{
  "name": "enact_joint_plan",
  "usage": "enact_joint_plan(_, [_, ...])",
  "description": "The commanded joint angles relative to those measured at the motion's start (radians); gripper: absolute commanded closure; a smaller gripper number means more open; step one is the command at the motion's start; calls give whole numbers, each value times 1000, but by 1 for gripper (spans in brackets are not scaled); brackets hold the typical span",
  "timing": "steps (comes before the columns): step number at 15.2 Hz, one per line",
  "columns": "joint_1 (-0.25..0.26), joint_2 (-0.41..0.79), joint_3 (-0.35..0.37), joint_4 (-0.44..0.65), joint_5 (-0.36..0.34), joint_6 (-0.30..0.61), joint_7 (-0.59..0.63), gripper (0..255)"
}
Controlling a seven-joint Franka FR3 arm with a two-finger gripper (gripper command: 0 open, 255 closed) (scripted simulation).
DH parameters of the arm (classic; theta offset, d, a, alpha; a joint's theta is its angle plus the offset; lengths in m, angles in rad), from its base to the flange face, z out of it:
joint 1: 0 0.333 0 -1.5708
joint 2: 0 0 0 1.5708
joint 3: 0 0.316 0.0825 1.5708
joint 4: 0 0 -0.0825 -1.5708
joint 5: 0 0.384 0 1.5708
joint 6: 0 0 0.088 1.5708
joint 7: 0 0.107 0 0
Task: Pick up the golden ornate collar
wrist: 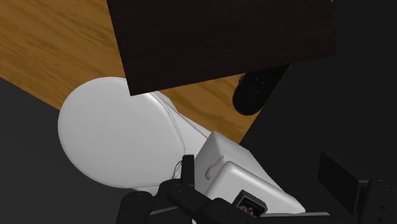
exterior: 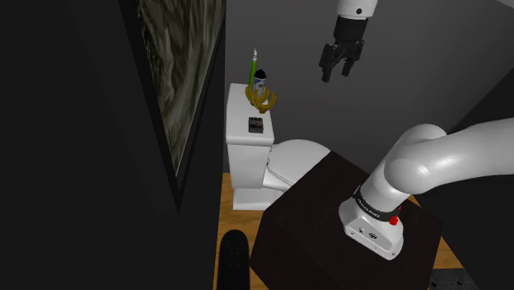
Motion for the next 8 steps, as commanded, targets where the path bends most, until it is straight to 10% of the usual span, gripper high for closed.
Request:
enact_joint_plan(1, [0,0,0,0,0,0,0,0])
enact_joint_plan(8, [-5,257,-78,83,-31,150,-95,0])
